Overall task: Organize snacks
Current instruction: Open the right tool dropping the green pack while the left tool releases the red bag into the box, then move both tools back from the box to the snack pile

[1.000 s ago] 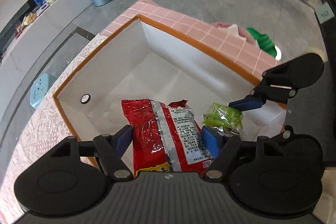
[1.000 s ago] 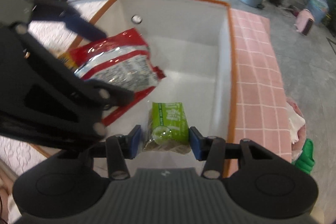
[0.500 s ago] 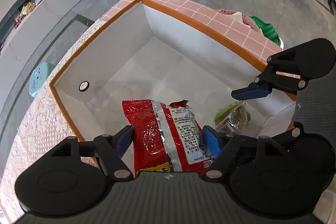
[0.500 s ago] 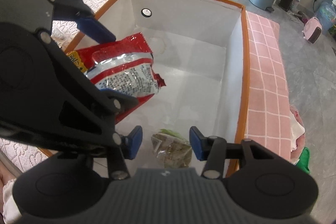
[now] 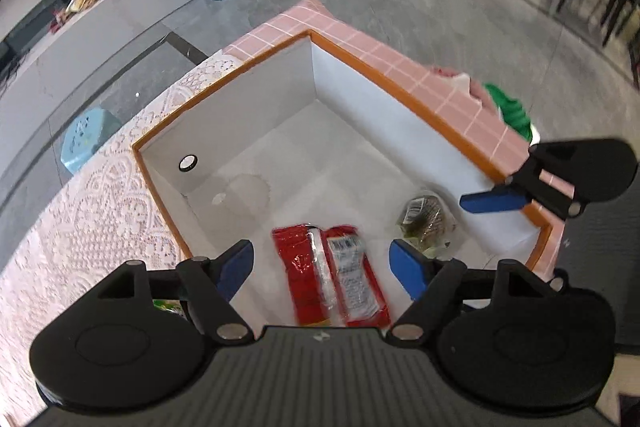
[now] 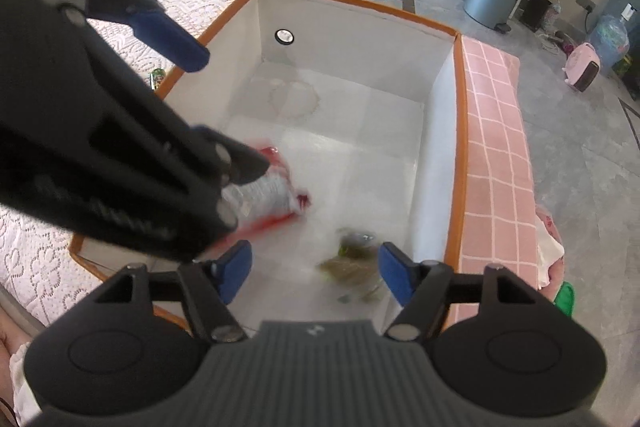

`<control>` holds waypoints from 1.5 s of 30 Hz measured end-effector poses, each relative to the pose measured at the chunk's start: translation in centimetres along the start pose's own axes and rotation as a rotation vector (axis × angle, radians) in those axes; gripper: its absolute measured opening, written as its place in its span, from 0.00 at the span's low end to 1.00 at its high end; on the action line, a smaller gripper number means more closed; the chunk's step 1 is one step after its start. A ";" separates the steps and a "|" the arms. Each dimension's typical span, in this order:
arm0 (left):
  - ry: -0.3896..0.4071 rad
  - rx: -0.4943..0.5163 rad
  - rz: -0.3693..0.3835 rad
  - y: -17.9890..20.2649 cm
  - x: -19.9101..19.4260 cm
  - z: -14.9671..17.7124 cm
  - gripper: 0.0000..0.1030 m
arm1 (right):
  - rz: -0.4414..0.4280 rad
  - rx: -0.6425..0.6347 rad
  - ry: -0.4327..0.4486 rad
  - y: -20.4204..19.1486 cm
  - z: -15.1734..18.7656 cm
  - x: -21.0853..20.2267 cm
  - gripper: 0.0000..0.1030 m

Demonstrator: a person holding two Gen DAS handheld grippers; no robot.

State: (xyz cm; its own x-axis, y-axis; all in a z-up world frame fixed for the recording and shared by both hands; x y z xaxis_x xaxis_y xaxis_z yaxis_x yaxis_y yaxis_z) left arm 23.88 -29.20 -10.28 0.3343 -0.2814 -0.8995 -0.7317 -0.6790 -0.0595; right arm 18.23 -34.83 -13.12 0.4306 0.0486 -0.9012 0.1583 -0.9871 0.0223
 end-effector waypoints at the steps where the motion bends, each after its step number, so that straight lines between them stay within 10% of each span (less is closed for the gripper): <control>1: 0.007 -0.009 0.002 -0.1 -0.3 0.0 0.88 | 0.004 0.008 -0.001 0.0 0.0 -0.1 0.68; 26: 0.379 -0.285 -0.164 -7.7 -16.3 8.7 0.86 | 0.073 0.237 0.372 -7.7 -1.9 -9.9 0.79; 45: 0.347 -0.683 -0.218 -17.0 -16.2 24.2 0.82 | -0.083 0.221 0.535 -20.7 -0.7 -7.6 0.83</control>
State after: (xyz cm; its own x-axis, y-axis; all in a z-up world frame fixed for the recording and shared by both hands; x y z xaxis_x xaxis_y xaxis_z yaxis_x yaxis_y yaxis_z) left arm 16.55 3.34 -5.21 0.6762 -0.2136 -0.7050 -0.1404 -0.9769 0.1614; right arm 12.28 -14.67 -6.46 0.8226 0.1408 -0.5510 0.0461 -0.9822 -0.1821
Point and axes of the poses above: each gripper's, at about its wrist camera, not at the fingertips, and x roughly the way its jaws point, y to its right, z to its underside, the point moved 10 cm from there along x, roughly the way its jaws point, and after that the axes turned 1 degree about -z, right-handed, at the moved point
